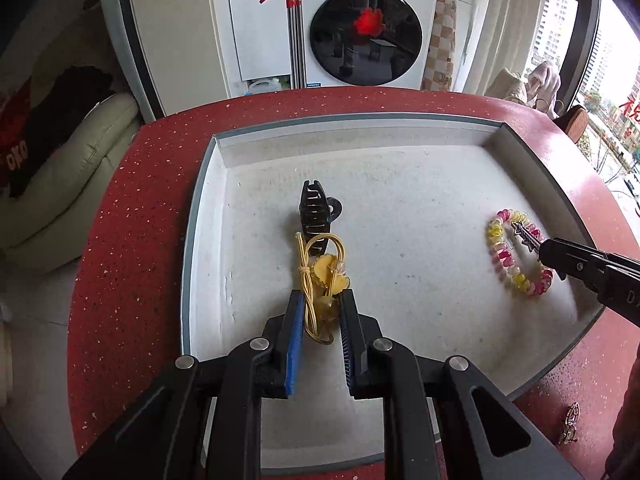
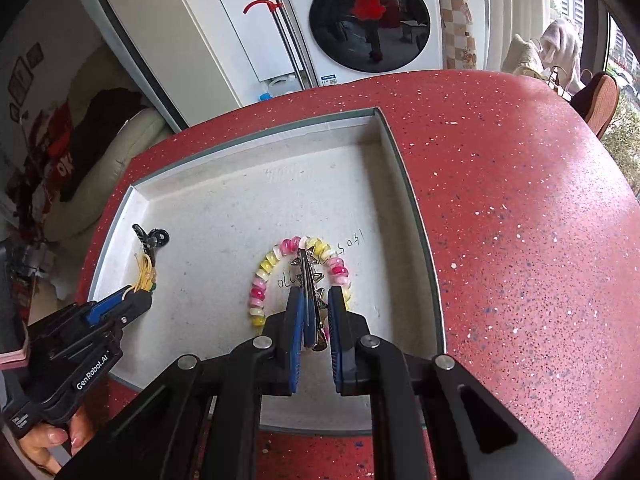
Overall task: Organize jewelry
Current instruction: 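Carry both items into the tray and open both grippers, then withdraw both grippers from the tray toward the beige clip and green bangle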
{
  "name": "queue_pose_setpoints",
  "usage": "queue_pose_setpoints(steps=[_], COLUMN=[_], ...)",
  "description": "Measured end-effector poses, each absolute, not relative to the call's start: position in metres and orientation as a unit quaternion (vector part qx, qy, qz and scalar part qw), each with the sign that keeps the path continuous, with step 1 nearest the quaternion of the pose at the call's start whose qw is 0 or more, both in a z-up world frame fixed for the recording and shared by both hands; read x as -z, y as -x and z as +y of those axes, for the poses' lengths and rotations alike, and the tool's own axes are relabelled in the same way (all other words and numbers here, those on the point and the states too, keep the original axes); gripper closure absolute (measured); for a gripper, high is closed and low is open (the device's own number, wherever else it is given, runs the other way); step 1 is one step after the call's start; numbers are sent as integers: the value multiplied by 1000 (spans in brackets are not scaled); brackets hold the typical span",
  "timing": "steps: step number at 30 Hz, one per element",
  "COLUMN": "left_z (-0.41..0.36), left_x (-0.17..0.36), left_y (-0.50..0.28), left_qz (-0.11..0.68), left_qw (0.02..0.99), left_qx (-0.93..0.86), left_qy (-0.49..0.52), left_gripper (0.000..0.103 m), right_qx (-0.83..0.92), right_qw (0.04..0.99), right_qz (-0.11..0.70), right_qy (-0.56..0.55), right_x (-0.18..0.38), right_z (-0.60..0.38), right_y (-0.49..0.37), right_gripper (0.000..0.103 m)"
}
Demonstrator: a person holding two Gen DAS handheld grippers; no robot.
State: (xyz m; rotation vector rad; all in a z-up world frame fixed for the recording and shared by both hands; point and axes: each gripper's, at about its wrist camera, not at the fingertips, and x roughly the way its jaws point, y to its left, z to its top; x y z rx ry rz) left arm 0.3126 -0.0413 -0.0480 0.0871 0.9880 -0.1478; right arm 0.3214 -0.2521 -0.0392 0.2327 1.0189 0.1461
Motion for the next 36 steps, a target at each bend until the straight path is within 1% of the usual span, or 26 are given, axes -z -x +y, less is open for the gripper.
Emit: queue_pose_setpoints(steps=[4,7,8,9,10,11,12,15,16,17,18,19,27,29,31,32,34,35,36], left_z=[-48,-49,-48,-47,-46,-44,-42,-41,-39,-40,-40,-39,-38,-35,-30,-29,-27,-26,-25], left_x=[47,46,45,45,44,43,42,38,37,36,35,33,18,12,4,0,-6,-8,-10], left_y=[-309,-308,-308,-307,-306,-306,-305,-303,-303,-302,-301,-299,-289,-283,-273,-268,-259,-254,-248], left_qz=[463,462,462,462,462,462,462,457,455,453,451,445,427,422,409,404,399,395,392], left_qw=[881,882,882,882,883,883,883,886,887,888,889,893,902,904,911,913,915,916,917], left_qx=[61,57,55,55,54,55,57,59,59,59,57,54,55,56,57,57,58,60,61], left_qy=[-74,-77,-75,-70,-65,-59,-54,-50,-49,-49,-48,-47,-41,-34,-26,-26,-27,-29,-30], left_gripper=[67,67,67,67,67,67,67,67,64,56,25,8,8,0,0,0,0,0,0], right_qx=[-63,-64,-65,-67,-70,-71,-72,-76,-78,-80,-81,-83,-95,-99,-101,-103,-106,-105,-104], right_qw=[871,870,869,869,869,870,871,874,876,877,878,880,879,879,880,880,882,883,884], right_qz=[481,482,483,484,483,481,478,469,465,462,458,455,450,447,444,442,437,434,431], right_qy=[-80,-79,-80,-83,-87,-89,-90,-101,-104,-107,-108,-110,-127,-134,-137,-139,-145,-147,-150], right_x=[37,36,36,35,34,33,31,24,21,17,15,12,2,-2,-5,-7,-12,-14,-16], right_z=[-244,-242,-242,-242,-243,-243,-245,-247,-248,-249,-249,-249,-251,-251,-252,-252,-254,-255,-255], right_y=[-318,-316,-316,-316,-315,-313,-311,-304,-302,-299,-295,-292,-276,-269,-261,-257,-248,-243,-238], right_gripper=[89,87,85,80,76,70,67,66,65,64,64,62,61,57,47,44,34,24,19])
